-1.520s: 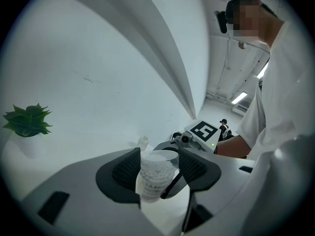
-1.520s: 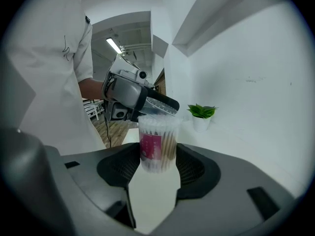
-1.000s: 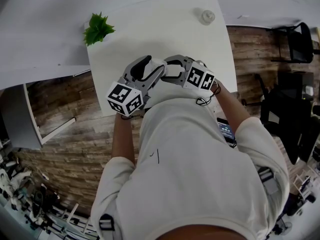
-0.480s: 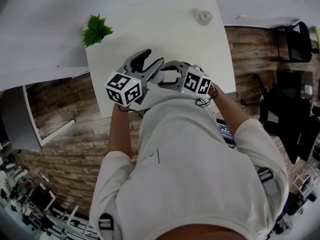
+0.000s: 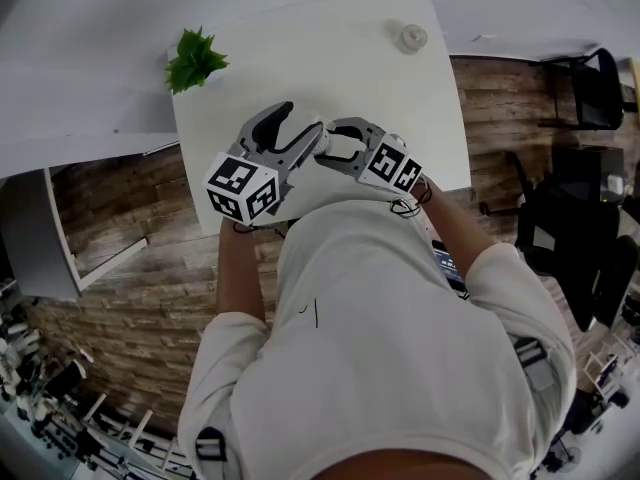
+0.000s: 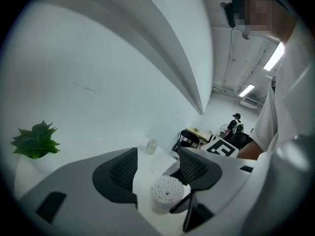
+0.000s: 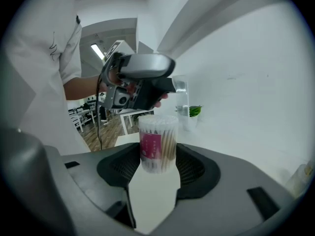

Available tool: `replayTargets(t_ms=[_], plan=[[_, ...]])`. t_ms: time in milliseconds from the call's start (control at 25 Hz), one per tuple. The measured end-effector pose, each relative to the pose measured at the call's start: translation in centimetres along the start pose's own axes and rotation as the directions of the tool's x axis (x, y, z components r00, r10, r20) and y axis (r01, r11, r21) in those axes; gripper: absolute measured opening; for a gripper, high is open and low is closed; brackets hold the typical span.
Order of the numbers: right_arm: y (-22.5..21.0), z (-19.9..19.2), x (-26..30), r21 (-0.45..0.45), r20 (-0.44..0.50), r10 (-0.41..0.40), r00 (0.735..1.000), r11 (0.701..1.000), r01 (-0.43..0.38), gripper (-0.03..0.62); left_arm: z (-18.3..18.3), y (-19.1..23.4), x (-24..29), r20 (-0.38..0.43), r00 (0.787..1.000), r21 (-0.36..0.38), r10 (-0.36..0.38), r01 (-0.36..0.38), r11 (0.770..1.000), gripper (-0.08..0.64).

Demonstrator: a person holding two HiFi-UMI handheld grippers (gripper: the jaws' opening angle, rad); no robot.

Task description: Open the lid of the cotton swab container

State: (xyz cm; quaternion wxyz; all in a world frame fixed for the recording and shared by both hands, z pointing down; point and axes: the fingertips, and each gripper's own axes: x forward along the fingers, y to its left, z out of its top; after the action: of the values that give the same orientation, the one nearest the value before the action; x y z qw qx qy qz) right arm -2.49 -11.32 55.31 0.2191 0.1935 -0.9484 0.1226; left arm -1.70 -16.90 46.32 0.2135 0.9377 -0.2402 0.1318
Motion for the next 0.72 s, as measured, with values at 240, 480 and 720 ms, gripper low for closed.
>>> replayTargets(t_ms=[240, 480, 720], plan=[[-2.5, 1.1, -0.2, 0.093, 0.082, -0.112, 0.99, 0.99, 0.105, 0.224, -2.7, 0.2, -0.9, -0.052, 0.997, 0.014, 0.061, -0.061, 0.998, 0.285], [-2.4, 2.1, 0.3, 0.05, 0.066, -0.147, 0.987, 0.988, 0.144, 0.225, -4.1, -0.1, 0.2, -0.076, 0.994, 0.035, 0.082, -0.08, 0.996, 0.302], [-1.8, 2.3, 0.8, 0.033, 0.065, -0.142, 0.988, 0.99, 0.14, 0.225, -5.0, -0.2, 0.9, -0.099, 0.99, 0.076, 0.101, -0.094, 0.993, 0.305]])
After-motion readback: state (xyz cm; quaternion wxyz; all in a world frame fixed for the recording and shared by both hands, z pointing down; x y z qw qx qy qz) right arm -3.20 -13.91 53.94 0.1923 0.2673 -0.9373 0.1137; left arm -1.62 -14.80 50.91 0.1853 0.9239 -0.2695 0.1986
